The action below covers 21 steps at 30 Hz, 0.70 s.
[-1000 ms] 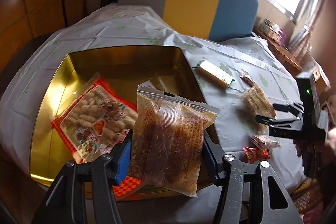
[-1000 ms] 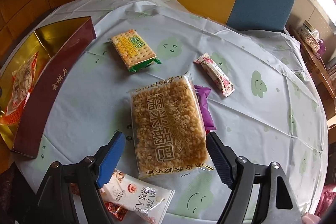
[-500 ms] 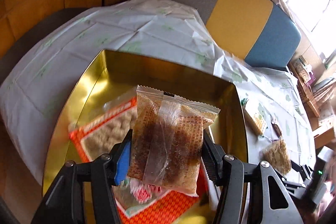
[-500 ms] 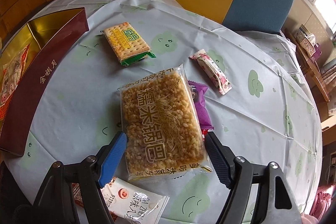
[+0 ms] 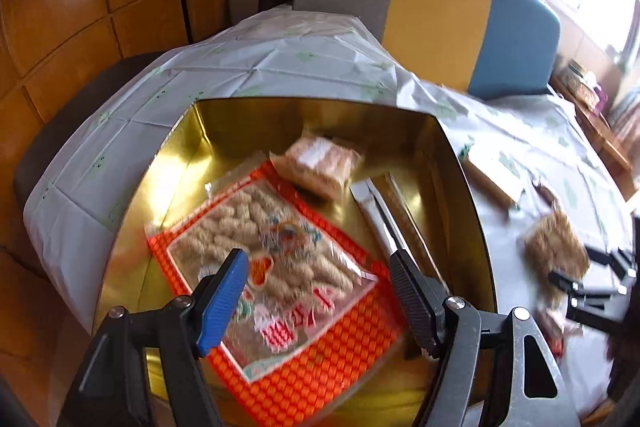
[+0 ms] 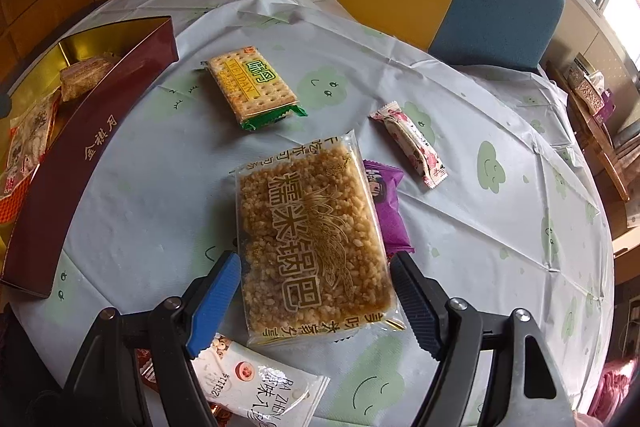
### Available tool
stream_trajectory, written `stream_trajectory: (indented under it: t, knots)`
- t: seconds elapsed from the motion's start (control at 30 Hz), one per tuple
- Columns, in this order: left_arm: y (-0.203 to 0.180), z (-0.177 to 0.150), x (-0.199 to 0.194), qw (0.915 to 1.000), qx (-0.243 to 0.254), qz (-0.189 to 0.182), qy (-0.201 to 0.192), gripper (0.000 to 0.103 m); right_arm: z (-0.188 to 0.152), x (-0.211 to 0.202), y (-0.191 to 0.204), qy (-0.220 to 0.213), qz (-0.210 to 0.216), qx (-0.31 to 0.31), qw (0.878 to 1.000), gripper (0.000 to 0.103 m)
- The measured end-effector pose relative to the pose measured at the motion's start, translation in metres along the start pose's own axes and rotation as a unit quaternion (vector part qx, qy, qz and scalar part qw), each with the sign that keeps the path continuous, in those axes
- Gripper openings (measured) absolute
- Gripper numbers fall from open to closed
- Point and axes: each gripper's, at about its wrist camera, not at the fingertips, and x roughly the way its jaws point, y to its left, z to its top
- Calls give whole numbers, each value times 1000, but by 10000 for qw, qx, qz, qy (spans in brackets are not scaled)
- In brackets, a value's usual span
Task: Organize snacks
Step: 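Lift the crisps bag over the gold tray and release it from the left tool, then grasp the large rice-cracker bag with the right tool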
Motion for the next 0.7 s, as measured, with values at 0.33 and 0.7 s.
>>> stream_trajectory:
  t: [0.33,0.7]
  knots:
    - [-3,-39,-11,9999,67,-67,-141,74,-4,-1,7,-131,-222,-189,9995,74]
    - [-7,-66,-12,9991,323,25,-289,74,-7,-4,-11,-108,129,501,9986,68]
